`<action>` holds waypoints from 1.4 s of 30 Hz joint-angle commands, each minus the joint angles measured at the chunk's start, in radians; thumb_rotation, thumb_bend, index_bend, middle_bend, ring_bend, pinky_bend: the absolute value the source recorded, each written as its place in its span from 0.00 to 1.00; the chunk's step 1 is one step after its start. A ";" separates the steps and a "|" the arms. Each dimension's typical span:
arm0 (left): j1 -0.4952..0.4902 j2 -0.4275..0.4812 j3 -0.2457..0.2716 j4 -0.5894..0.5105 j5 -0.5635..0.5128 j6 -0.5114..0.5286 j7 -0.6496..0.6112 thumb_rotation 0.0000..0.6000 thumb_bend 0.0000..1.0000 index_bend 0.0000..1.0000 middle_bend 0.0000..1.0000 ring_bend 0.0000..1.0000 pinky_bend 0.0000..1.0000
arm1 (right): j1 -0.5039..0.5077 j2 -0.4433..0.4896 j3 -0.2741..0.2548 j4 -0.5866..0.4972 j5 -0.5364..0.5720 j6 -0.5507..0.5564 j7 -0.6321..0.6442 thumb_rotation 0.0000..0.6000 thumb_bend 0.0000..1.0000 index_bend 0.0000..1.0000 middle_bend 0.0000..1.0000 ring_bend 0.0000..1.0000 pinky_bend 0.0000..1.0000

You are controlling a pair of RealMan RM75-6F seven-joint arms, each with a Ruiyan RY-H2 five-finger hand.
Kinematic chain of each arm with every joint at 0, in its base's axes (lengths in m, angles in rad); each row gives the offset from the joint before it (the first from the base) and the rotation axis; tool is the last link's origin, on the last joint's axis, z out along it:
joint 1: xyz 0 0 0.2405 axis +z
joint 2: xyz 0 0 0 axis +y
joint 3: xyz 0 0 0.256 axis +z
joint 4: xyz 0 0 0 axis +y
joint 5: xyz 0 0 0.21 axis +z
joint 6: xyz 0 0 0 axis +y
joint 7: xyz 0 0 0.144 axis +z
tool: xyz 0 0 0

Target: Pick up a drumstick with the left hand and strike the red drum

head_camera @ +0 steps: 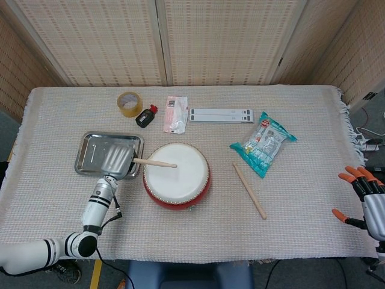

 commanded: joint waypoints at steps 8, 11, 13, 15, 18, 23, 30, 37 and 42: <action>0.021 0.023 -0.037 -0.040 -0.008 0.037 0.002 1.00 0.78 1.00 1.00 1.00 1.00 | -0.003 -0.004 0.001 0.007 -0.007 0.012 0.009 1.00 0.08 0.24 0.14 0.08 0.22; 0.055 0.061 -0.106 -0.081 -0.043 0.000 -0.184 1.00 0.77 1.00 1.00 1.00 1.00 | -0.006 -0.003 0.001 0.008 -0.006 0.016 0.010 1.00 0.08 0.24 0.14 0.08 0.22; 0.072 0.079 -0.131 -0.072 -0.053 -0.027 -0.275 1.00 0.76 1.00 1.00 1.00 1.00 | -0.007 -0.003 0.000 0.008 -0.005 0.016 0.010 1.00 0.08 0.24 0.14 0.08 0.22; 0.081 0.085 -0.139 -0.035 -0.059 -0.047 -0.324 1.00 0.76 1.00 1.00 1.00 1.00 | -0.007 -0.002 0.000 0.007 -0.004 0.015 0.009 1.00 0.08 0.24 0.14 0.08 0.22; 0.081 0.072 -0.128 0.052 -0.062 -0.068 -0.346 1.00 0.76 1.00 1.00 1.00 1.00 | -0.005 -0.002 0.002 0.005 -0.002 0.012 0.007 1.00 0.08 0.24 0.14 0.08 0.22; 0.056 0.014 -0.090 0.268 -0.036 -0.114 -0.331 1.00 0.76 1.00 1.00 1.00 1.00 | 0.003 -0.001 0.002 0.001 -0.003 -0.002 0.000 1.00 0.08 0.24 0.14 0.08 0.22; -0.007 -0.062 -0.050 0.538 -0.001 -0.276 -0.336 1.00 0.75 1.00 1.00 1.00 1.00 | 0.007 -0.003 0.004 -0.008 0.002 -0.011 -0.013 1.00 0.08 0.24 0.14 0.08 0.22; -0.046 -0.135 -0.015 0.697 0.058 -0.381 -0.366 1.00 0.74 1.00 1.00 0.98 1.00 | 0.004 -0.002 0.005 -0.013 0.009 -0.009 -0.017 1.00 0.08 0.24 0.14 0.08 0.22; -0.060 -0.186 -0.008 0.783 0.102 -0.398 -0.403 1.00 0.73 1.00 1.00 0.96 1.00 | 0.004 -0.004 0.006 -0.014 0.014 -0.013 -0.020 1.00 0.08 0.24 0.14 0.08 0.22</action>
